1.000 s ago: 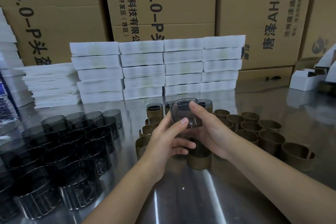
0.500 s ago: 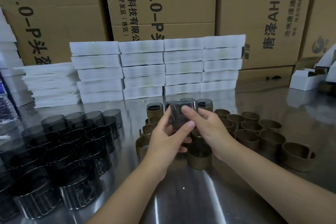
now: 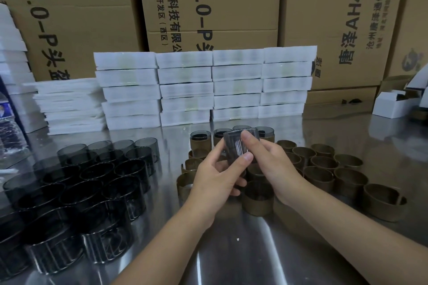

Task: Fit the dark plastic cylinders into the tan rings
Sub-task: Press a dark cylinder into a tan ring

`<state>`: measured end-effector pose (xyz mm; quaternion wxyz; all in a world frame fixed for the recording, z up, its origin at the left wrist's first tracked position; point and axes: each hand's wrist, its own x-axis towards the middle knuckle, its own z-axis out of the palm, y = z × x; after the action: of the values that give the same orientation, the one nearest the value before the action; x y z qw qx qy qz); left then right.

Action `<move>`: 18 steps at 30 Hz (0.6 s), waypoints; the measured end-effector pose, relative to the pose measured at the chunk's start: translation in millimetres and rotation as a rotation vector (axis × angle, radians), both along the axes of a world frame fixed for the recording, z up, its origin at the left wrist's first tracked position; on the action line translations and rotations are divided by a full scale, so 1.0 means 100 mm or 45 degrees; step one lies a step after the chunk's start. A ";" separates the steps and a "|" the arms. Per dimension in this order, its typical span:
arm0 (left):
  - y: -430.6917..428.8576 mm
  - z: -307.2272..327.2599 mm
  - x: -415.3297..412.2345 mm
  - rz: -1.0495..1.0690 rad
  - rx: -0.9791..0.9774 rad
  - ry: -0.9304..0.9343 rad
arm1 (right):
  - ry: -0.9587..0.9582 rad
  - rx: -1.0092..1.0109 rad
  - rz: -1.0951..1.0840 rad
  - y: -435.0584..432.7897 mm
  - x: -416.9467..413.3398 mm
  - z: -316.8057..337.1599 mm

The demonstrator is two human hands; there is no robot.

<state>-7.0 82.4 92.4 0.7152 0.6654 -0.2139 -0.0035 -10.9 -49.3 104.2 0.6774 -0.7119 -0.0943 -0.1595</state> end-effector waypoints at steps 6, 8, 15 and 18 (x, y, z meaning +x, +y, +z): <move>0.01 0.02 -0.04 -0.098 -0.017 0.024 | 0.155 0.117 0.172 -0.03 0.02 0.04; 0.01 0.03 -0.04 -0.125 -0.028 0.036 | 0.188 0.172 0.220 -0.02 0.02 0.05; 0.02 0.03 -0.04 -0.269 -0.069 0.108 | 0.224 0.229 0.348 -0.06 0.03 0.06; 0.04 0.04 -0.04 -0.373 -0.104 0.161 | 0.224 0.262 0.394 -0.08 0.04 0.07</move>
<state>-10.7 86.5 96.1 0.7455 0.5960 -0.2632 -0.1409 -7.3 -57.0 111.6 0.7686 -0.6272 -0.1262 0.0007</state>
